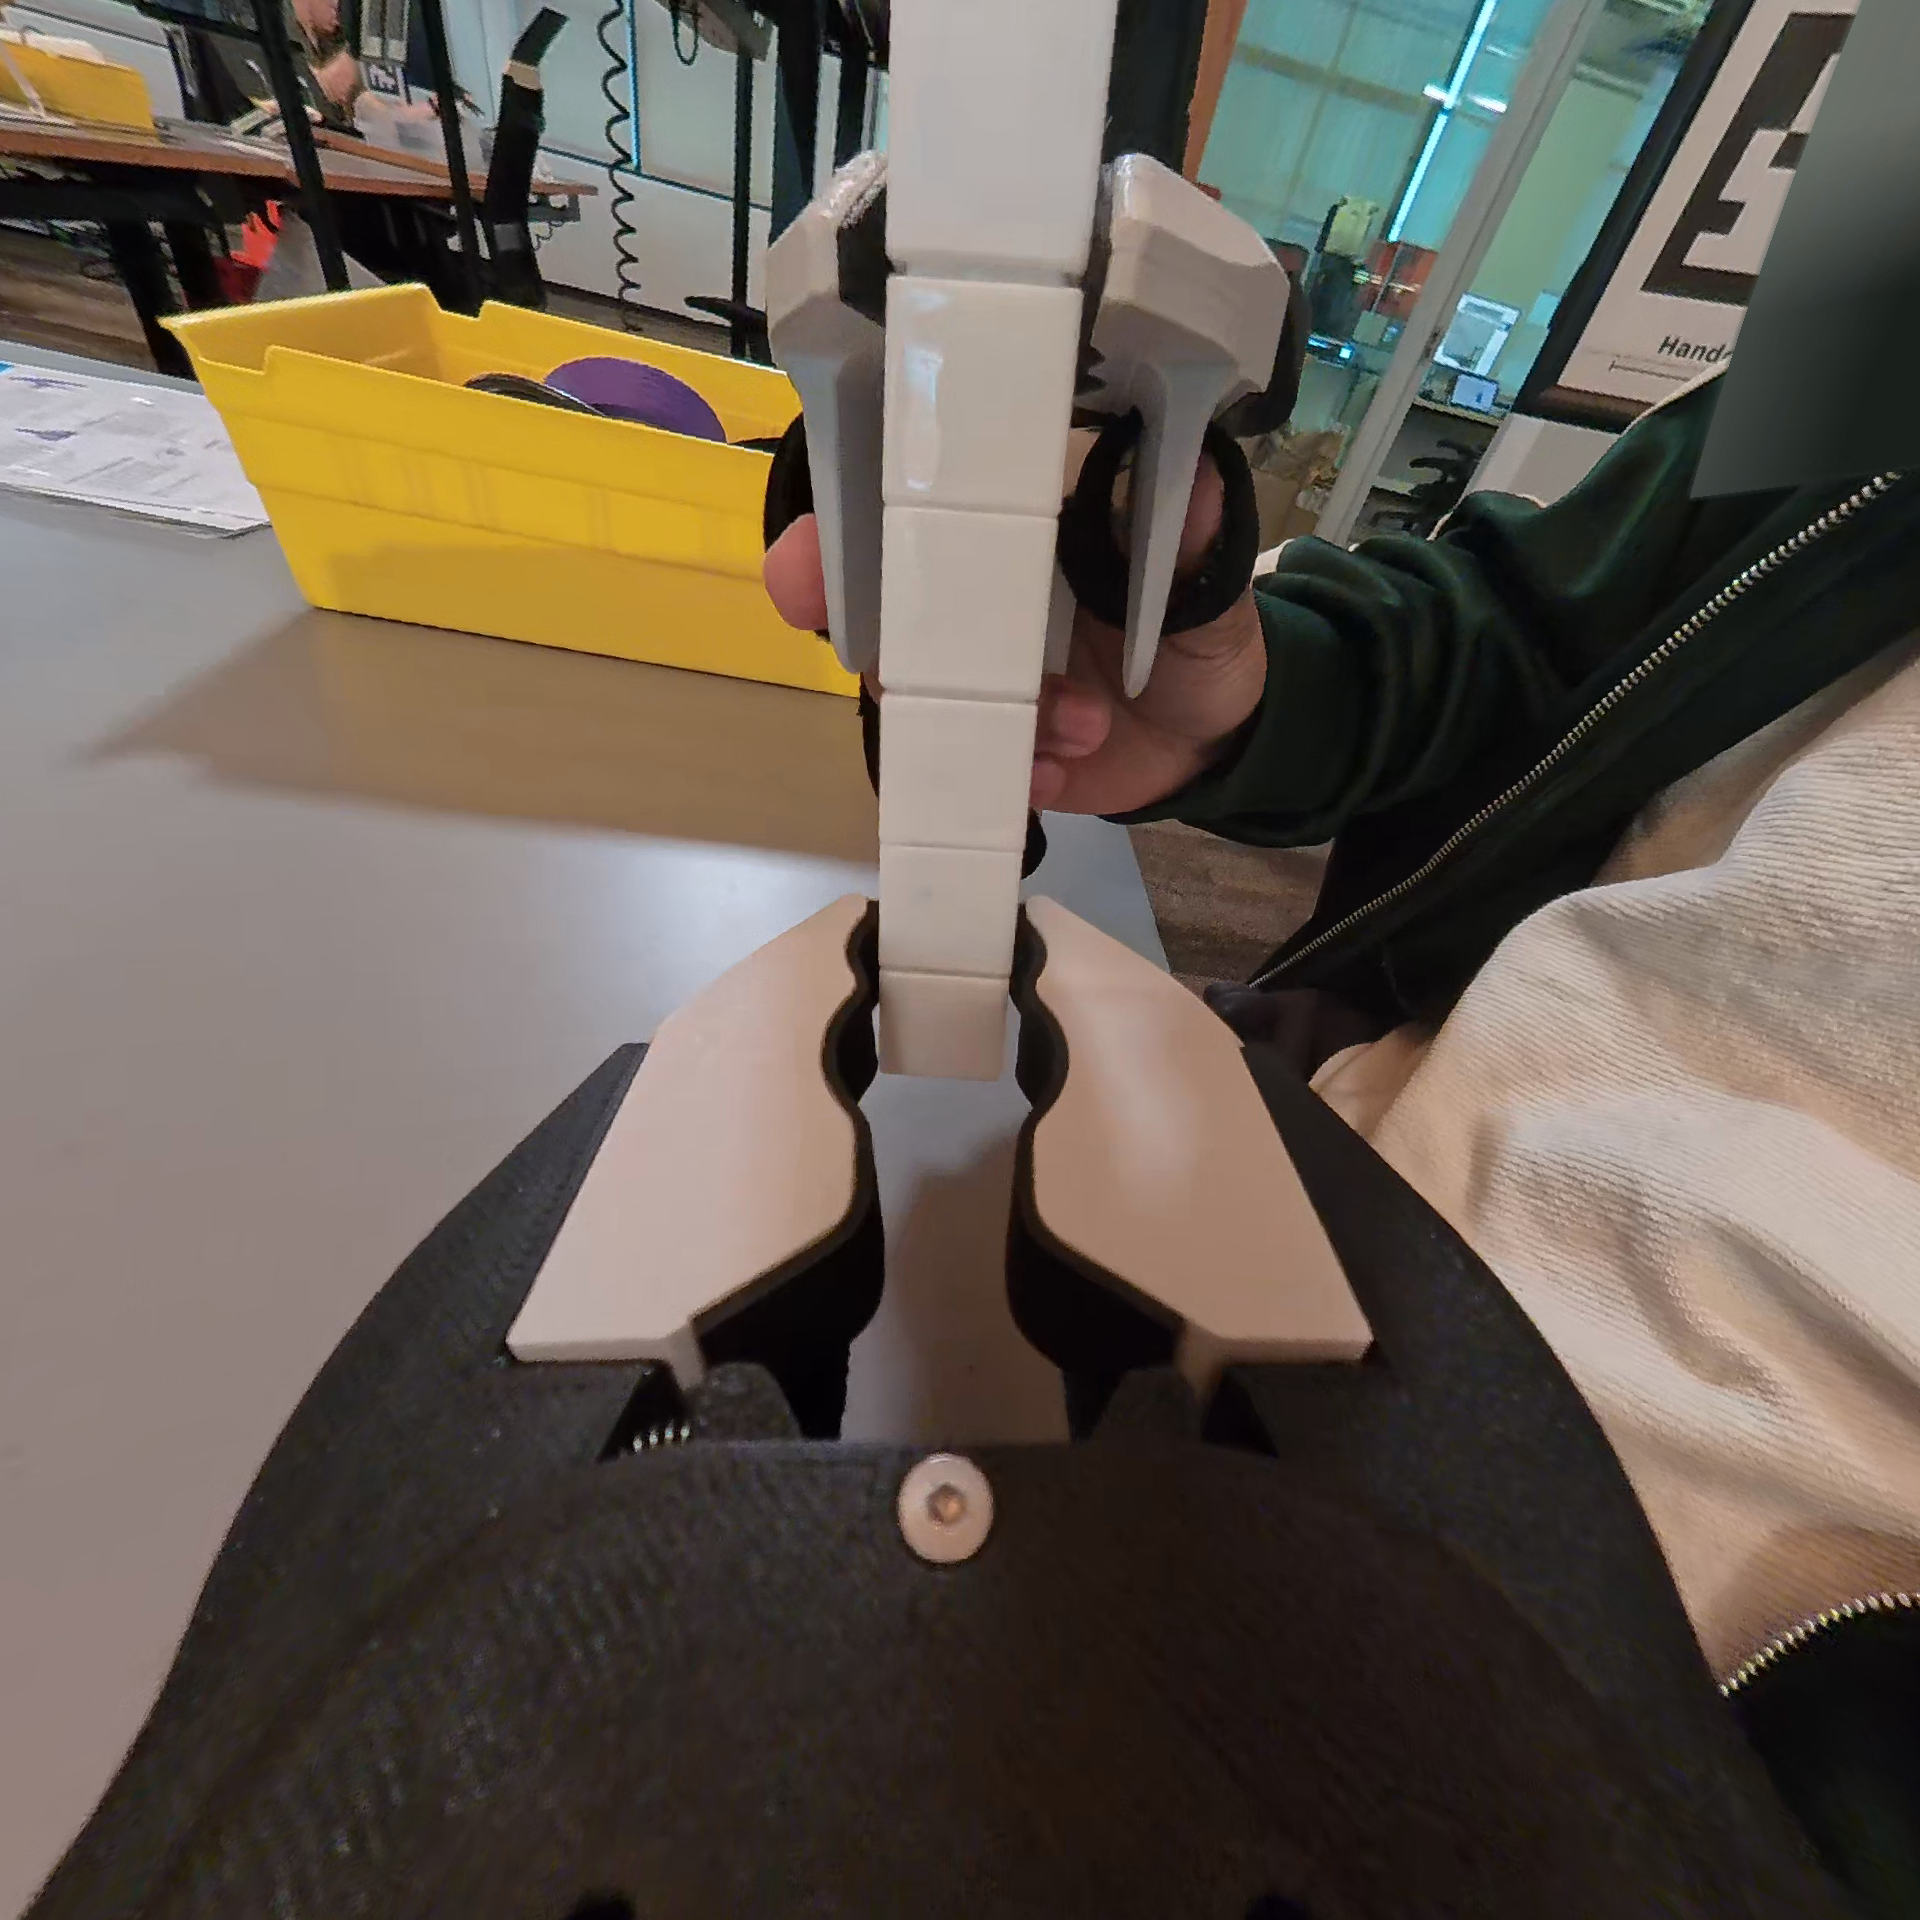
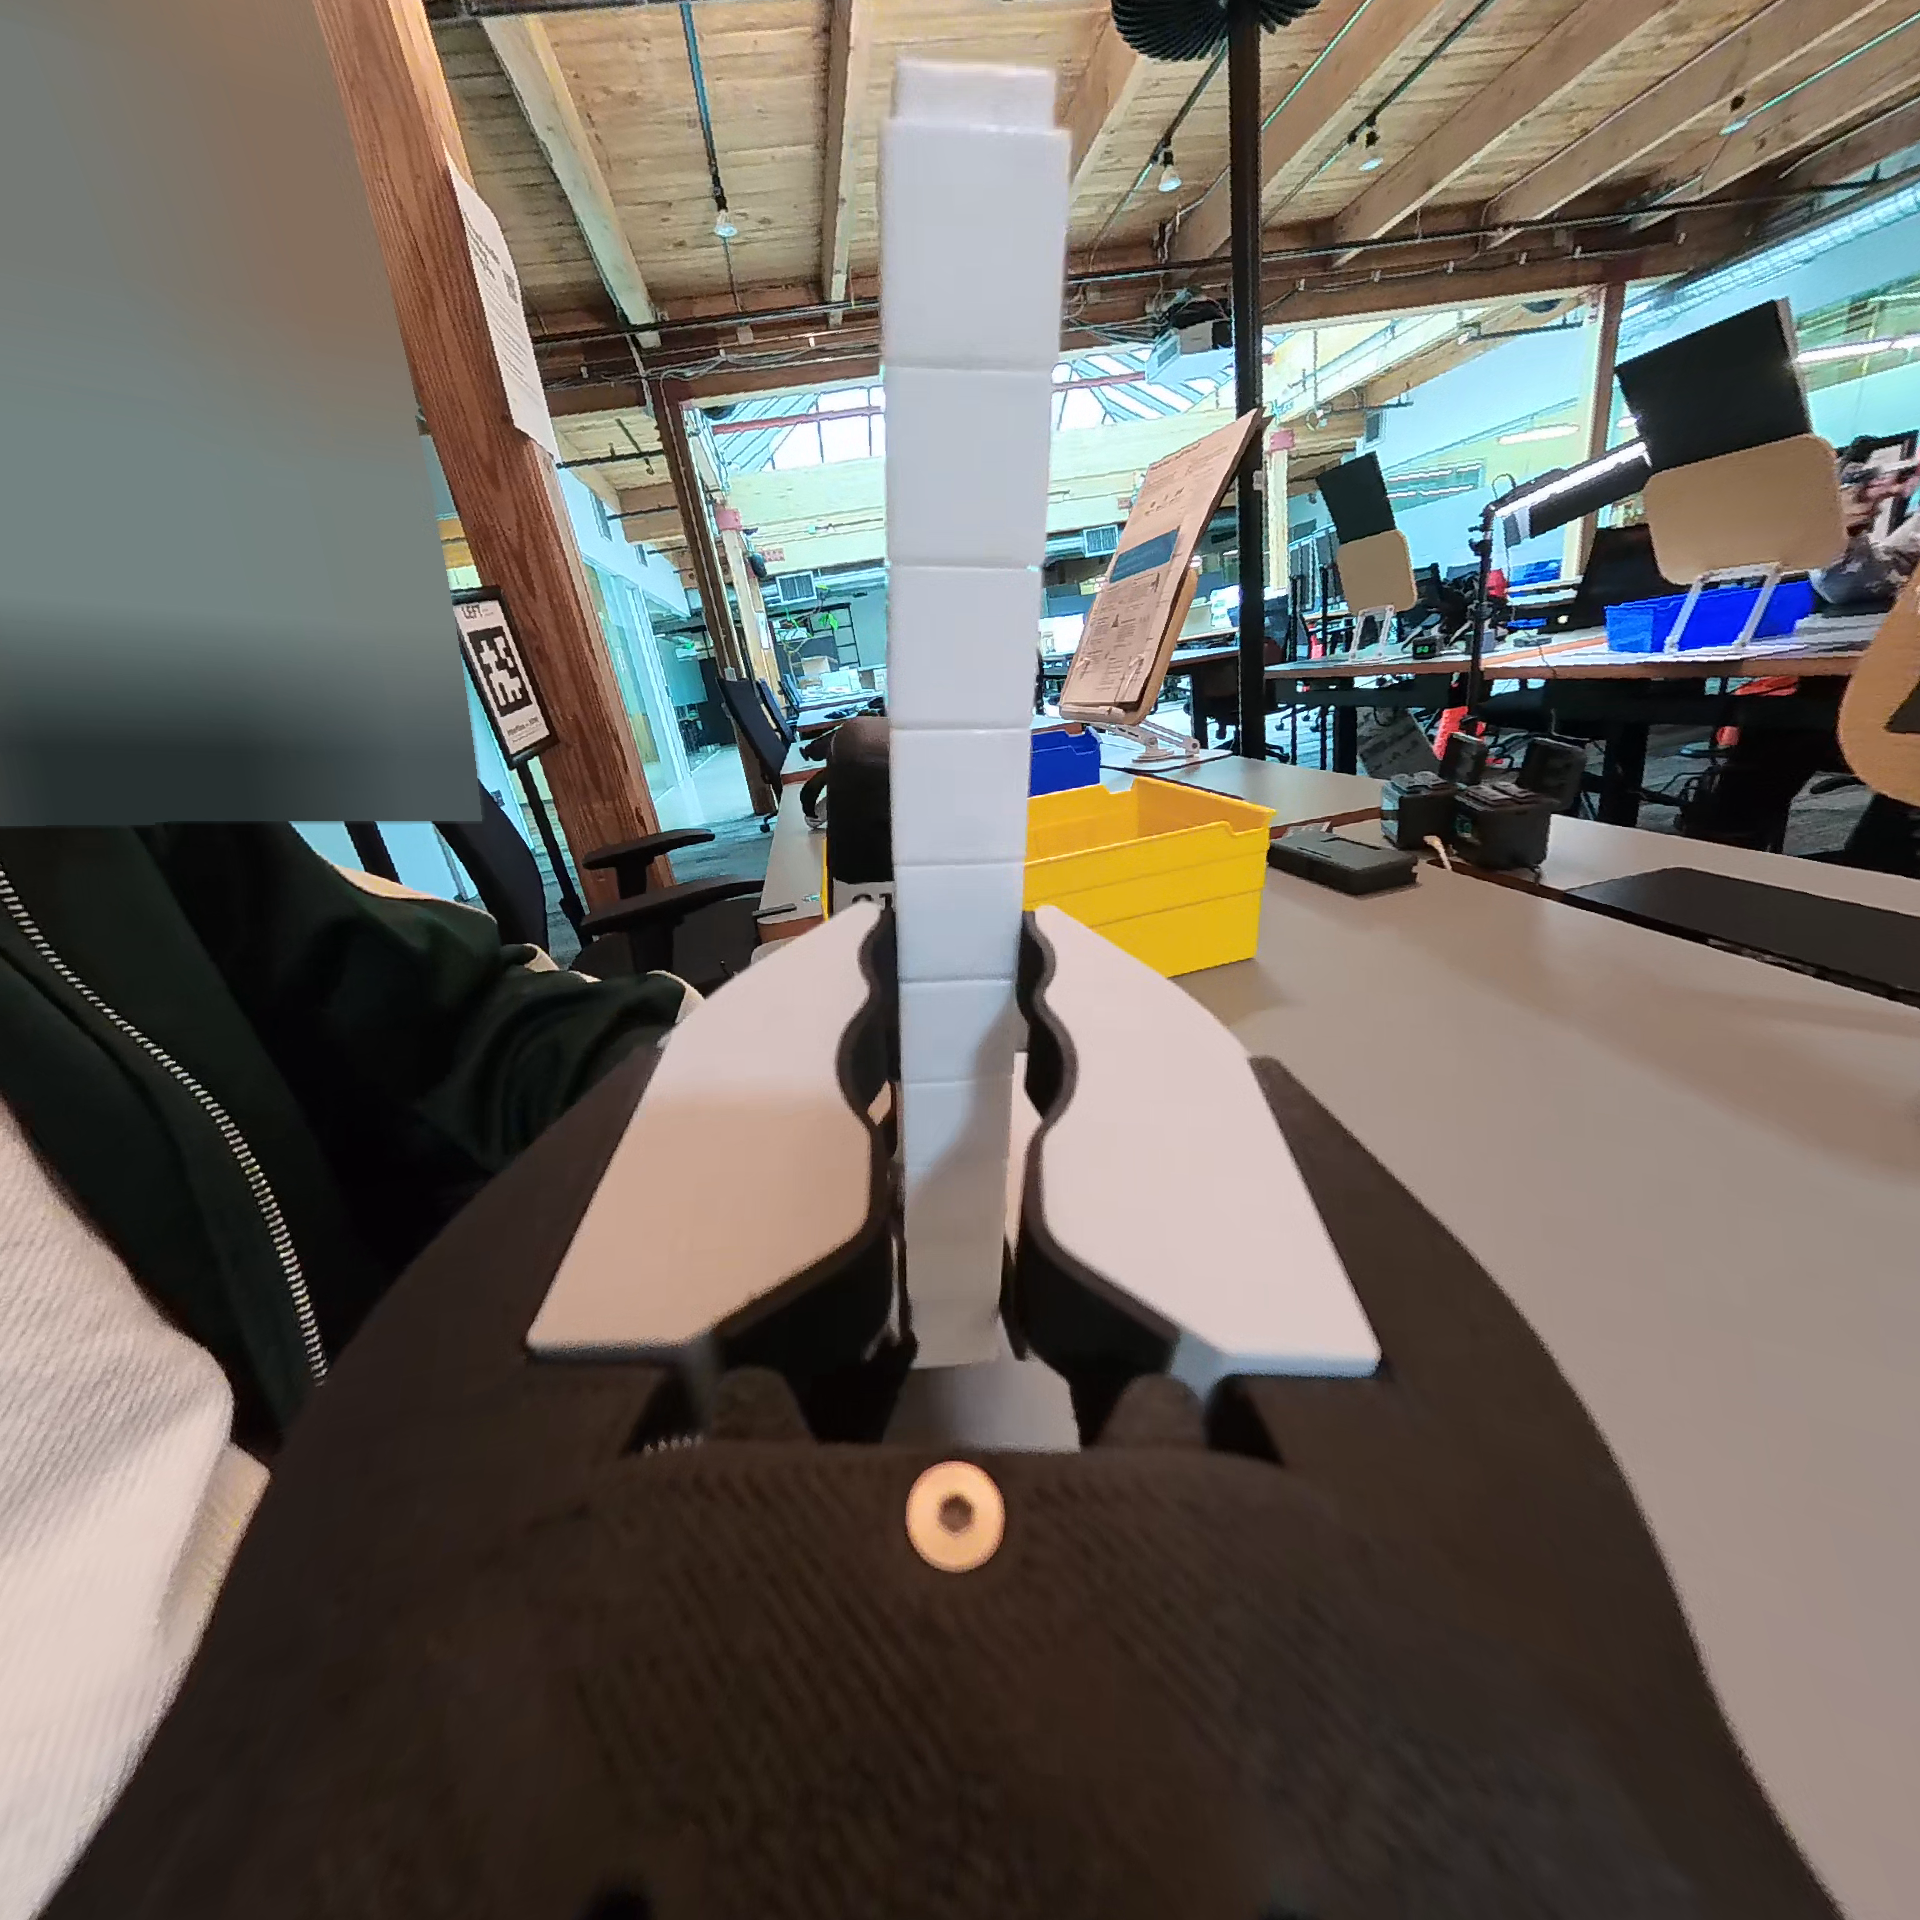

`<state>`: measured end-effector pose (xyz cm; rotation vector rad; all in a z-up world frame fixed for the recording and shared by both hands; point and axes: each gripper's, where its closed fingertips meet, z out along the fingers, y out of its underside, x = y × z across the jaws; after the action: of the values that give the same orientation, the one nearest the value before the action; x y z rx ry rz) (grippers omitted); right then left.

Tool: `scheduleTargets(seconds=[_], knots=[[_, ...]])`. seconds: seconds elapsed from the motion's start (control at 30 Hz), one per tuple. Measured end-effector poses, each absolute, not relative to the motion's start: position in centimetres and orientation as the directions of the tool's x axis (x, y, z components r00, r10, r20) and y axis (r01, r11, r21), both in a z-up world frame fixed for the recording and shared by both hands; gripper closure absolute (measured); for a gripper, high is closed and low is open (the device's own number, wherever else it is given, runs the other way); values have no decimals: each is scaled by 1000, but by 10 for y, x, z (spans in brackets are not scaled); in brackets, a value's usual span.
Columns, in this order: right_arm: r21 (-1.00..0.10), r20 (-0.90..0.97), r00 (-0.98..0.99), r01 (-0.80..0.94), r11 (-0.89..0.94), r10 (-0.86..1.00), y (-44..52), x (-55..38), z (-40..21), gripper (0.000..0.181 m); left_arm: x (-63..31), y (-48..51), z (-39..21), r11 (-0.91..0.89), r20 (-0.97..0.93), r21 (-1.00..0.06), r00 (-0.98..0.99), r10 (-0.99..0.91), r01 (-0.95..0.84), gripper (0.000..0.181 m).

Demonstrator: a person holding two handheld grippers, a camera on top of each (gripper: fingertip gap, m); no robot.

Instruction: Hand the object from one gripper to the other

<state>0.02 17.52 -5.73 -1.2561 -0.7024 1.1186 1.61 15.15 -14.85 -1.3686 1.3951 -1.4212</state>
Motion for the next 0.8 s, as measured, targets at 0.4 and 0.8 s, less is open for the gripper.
scheduleTargets(seconds=[0.4, 0.8], knots=[[-982, -115, 376, -184, -48, 920, 177, 1, -69, 159, 17, 156, -148, -187, 217, -965, -159, -963, -185, 122], [-987, -161, 273, -50, -153, 948, 163, -31, -105, 159, -13, 170, -60, -301, 282, -945, -149, -948, 129, 129]])
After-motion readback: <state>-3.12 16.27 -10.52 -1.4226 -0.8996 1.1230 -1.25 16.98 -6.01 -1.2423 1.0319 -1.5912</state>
